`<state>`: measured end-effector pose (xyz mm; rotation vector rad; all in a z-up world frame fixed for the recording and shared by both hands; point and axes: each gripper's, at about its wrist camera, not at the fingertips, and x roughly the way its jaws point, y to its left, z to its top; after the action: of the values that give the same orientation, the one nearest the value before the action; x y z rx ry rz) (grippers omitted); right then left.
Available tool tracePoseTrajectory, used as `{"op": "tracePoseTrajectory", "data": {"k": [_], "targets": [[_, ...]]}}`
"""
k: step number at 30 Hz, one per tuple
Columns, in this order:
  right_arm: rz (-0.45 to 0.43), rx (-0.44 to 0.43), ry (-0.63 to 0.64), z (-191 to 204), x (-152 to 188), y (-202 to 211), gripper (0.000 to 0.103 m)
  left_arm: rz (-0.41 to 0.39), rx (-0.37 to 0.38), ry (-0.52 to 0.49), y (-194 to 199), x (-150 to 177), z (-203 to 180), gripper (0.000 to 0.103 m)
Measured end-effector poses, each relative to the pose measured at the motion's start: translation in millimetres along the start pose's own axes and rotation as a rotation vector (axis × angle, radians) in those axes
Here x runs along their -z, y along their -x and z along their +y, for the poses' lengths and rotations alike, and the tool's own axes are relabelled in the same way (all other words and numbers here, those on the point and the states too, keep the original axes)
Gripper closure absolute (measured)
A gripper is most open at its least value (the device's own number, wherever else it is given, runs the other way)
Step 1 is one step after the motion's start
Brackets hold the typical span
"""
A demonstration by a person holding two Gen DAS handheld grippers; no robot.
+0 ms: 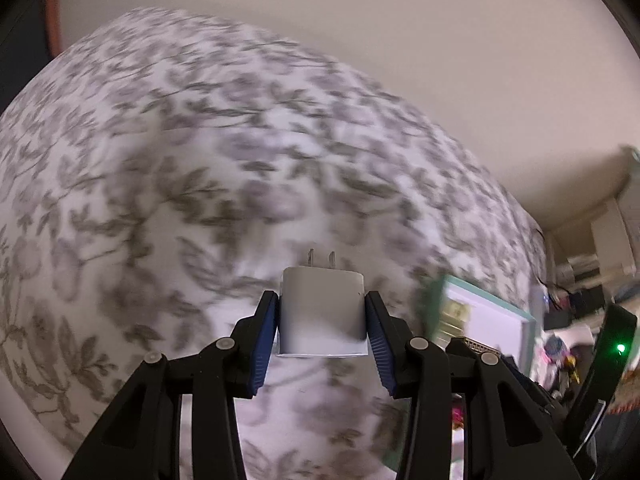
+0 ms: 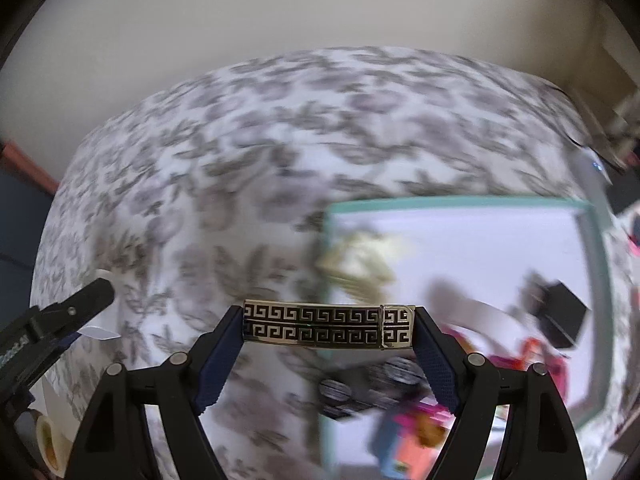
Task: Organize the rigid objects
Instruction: 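Carry the charger plug and gold bar into the tray and release both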
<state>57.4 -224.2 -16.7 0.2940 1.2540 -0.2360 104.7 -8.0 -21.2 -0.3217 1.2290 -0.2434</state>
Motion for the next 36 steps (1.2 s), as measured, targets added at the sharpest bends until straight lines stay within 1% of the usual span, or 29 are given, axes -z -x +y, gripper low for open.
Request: {"op": "tracePoseTrajectory", "data": {"k": [3, 7, 12, 18, 22, 27, 33, 36], "targets": [[-0.004, 0.052, -0.041, -30.9, 2.9, 12.3, 0.019, 0.015, 0.024, -0.055, -1.9, 8.2, -27.7, 0.057], [-0.01, 0.091, -0.09, -67.6, 10.1, 25.3, 0.019, 0.05, 0.062, -0.114, -9.2, 20.2, -61.4, 0.057], [0.014, 0.104, -0.183, -117.2, 18.1, 30.7, 0.019, 0.092, 0.096, -0.173, -21.8, 35.0, -101.0, 0.057], [0.047, 0.107, -0.266, -157.5, 24.2, 26.0, 0.019, 0.134, 0.13, -0.256, -40.1, 55.8, -142.7, 0.057], [0.06, 0.103, -0.28, -171.0, 27.2, 24.2, 0.019, 0.143, 0.121, -0.286, -51.4, 64.4, -158.1, 0.057], [0.067, 0.098, -0.281, -178.9, 28.2, 22.1, 0.019, 0.142, 0.117, -0.306, -62.3, 69.2, -168.5, 0.057], [0.082, 0.087, -0.274, -182.2, 29.5, 17.4, 0.019, 0.12, 0.112, -0.33, -60.7, 71.2, -175.5, 0.058], [0.081, 0.085, -0.267, -180.9, 29.4, 17.5, 0.019, 0.115, 0.11, -0.319, -58.8, 69.5, -172.3, 0.058]]}}
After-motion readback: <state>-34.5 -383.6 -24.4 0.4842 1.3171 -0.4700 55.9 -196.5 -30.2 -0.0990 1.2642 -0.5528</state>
